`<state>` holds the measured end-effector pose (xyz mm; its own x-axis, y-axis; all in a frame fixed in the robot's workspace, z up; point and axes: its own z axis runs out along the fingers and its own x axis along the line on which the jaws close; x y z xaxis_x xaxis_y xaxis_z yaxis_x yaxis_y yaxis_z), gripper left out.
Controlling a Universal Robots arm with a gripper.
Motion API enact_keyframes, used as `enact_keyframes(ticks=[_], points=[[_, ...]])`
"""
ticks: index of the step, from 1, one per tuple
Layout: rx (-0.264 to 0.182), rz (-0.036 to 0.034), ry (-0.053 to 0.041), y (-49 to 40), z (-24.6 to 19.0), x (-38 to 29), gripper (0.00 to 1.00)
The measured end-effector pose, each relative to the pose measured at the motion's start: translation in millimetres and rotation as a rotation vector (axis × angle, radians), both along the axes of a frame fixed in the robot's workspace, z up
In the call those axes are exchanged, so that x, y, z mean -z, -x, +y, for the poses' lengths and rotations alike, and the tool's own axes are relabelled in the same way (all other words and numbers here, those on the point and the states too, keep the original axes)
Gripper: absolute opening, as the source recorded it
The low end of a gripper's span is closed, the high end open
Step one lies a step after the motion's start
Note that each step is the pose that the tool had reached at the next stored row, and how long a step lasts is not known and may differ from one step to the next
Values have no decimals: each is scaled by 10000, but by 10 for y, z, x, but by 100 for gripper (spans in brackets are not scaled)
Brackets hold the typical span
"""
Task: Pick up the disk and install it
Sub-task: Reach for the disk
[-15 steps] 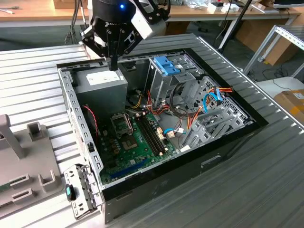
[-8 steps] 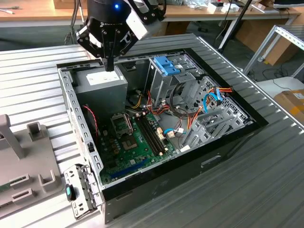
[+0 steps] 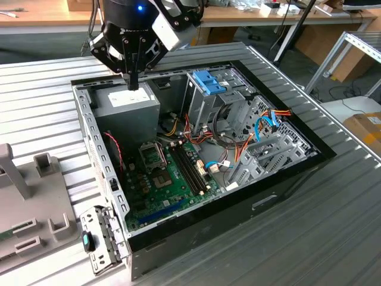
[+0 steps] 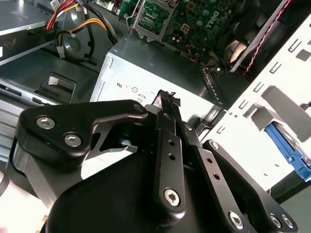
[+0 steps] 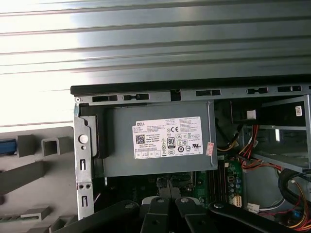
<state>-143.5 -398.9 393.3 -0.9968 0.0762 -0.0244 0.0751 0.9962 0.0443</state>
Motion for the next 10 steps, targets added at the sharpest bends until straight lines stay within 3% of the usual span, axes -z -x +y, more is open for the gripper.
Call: enact_keyframes(ticks=[10], points=[[0,-1,0,46,0,0,11]])
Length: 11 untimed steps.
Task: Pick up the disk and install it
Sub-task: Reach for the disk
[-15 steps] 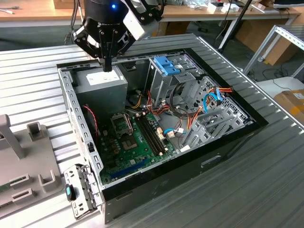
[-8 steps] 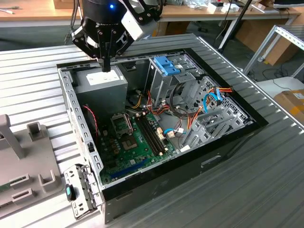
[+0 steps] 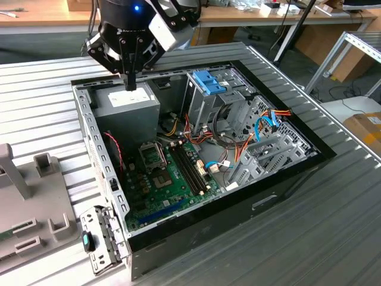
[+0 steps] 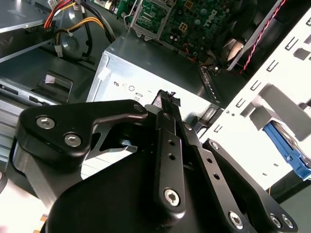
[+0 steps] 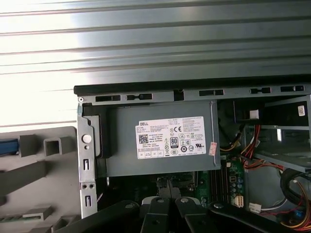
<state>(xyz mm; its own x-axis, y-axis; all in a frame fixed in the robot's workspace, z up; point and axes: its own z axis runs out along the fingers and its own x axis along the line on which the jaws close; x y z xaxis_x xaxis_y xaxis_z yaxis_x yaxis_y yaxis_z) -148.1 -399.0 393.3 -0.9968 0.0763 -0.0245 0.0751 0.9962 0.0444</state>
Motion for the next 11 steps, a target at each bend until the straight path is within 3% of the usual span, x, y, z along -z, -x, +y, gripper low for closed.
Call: enact_keyframes(ticks=[11], points=[[-1,0,0,100,0,0,11]])
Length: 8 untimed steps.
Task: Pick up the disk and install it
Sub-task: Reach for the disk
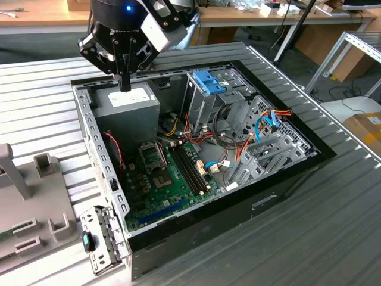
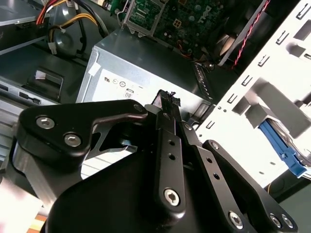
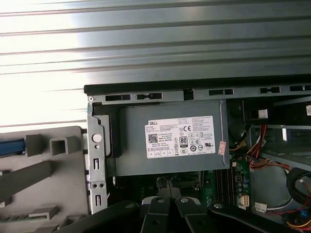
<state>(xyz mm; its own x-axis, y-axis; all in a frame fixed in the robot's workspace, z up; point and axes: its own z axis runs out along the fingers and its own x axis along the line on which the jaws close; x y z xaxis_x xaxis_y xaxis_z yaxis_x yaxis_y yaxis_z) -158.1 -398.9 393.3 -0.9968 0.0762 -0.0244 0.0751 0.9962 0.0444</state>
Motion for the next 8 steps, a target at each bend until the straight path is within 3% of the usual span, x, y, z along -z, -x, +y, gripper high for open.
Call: enact_keyframes(ticks=[8], points=[[1,0,0,100,0,0,11]])
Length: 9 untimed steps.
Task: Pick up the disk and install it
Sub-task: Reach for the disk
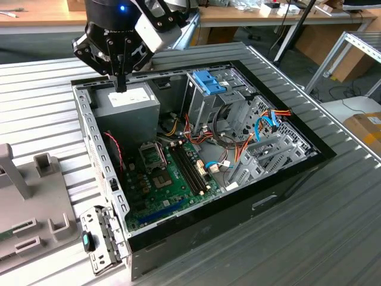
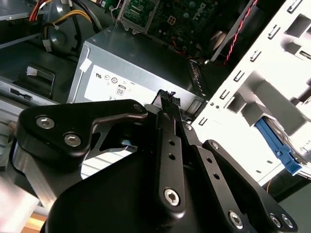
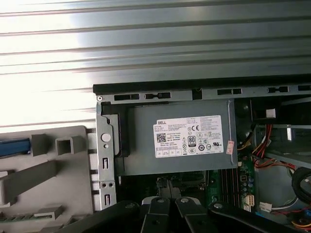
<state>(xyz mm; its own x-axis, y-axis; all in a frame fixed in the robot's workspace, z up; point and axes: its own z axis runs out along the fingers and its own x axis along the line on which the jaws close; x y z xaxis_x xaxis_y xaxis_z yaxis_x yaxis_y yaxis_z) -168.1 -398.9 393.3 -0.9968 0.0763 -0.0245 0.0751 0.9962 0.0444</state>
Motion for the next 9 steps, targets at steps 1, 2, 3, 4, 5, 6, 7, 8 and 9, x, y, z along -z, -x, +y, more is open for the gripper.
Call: enact_keyframes(ticks=[1,2,3,4,5,6,7,8,9], points=[[-1,0,0,25,0,0,11],[0,1,0,41,0,0,11],[-1,0,1,57,0,0,11],[-1,0,0,65,0,0,11],[-2,0,0,65,0,0,11],[-1,0,0,66,0,0,11],[0,0,0,69,0,0,11],[0,1,0,76,0,0,11],[-1,0,0,77,0,0,11]])
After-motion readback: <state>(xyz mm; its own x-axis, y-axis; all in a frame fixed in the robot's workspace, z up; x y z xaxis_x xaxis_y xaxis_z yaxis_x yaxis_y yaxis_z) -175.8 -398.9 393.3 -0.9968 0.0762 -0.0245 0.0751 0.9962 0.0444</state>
